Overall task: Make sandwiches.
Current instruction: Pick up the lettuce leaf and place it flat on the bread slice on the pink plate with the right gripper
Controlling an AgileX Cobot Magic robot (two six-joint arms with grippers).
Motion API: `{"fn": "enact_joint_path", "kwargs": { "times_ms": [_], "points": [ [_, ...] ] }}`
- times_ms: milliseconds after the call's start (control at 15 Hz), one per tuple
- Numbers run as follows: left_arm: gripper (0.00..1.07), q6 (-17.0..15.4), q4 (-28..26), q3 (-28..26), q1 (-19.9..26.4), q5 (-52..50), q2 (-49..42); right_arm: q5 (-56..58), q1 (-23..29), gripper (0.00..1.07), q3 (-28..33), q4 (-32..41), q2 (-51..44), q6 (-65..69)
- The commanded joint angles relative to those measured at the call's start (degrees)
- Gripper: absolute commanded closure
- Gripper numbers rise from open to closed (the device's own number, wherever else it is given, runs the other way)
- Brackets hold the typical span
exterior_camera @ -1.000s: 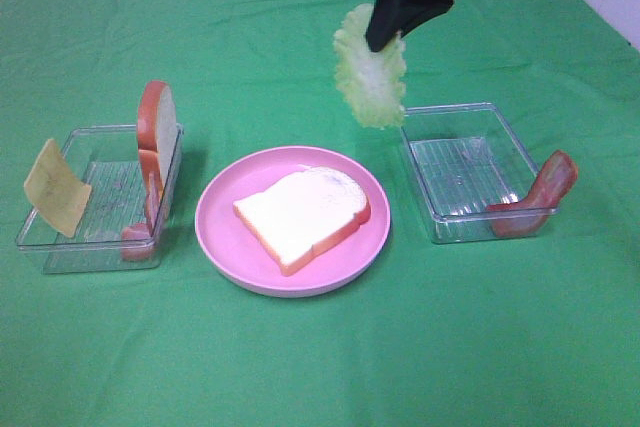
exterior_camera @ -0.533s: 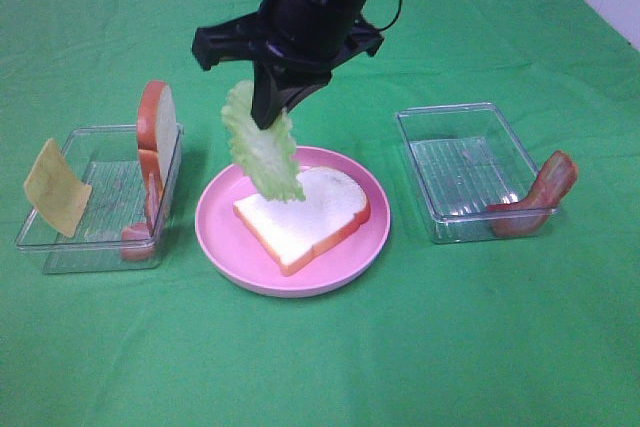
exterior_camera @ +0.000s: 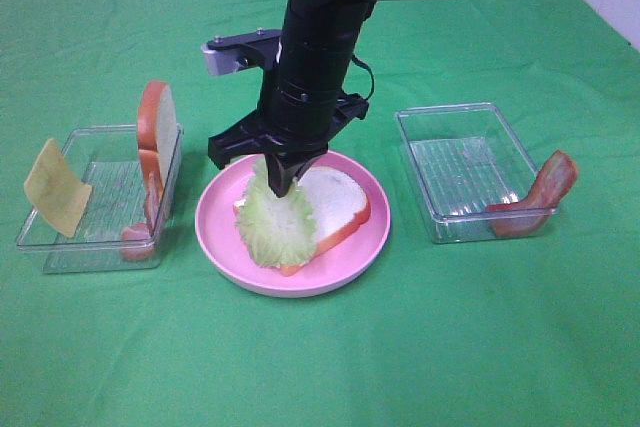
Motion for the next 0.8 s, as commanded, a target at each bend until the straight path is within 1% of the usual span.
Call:
{"fn": "enact_joint_path", "kwargs": {
  "times_ms": [67, 200, 467, 533, 600, 667, 733, 800],
  "points": [
    [0.06, 0.0, 0.0, 0.11, 0.11, -0.17, -0.8, -1.43, 0.0, 1.07, 0.11, -8.14, 1.15, 2.29],
    [0.06, 0.0, 0.0, 0.11, 0.11, -0.17, -0.8, -1.89, 0.0, 1.07, 0.11, -11.63, 1.55, 2.58],
    [0.06, 0.0, 0.0, 0.11, 0.11, -0.17, -0.8, -3.27, 0.0, 1.07, 0.11, -10.71, 2.01, 2.29],
    [0.06, 0.0, 0.0, 0.11, 0.11, -0.17, -0.8, -3.32, 0.0, 1.05, 0.11, -10.77, 2.01, 2.29],
    [0.06, 0.0, 0.0, 0.11, 0.11, -0.17, -0.8, -3.32, 0.0, 0.86, 0.11, -11.23, 2.01, 2.29],
    [0.06, 0.0, 0.0, 0.11, 0.11, -0.17, -0.8, -3.15, 0.0, 0.57, 0.11, -11.52, 2.01, 2.29],
    [0.06, 0.0, 0.0, 0.11, 0.11, -0.17, -0.8, -2.75, 0.0, 0.21, 0.11, -11.75, 2.01, 2.29],
    [0.06, 0.0, 0.0, 0.11, 0.11, -0.17, -0.8, -2.58, 0.0, 0.11, 0.06, -13.01, 2.01, 2.29]
  ]
}}
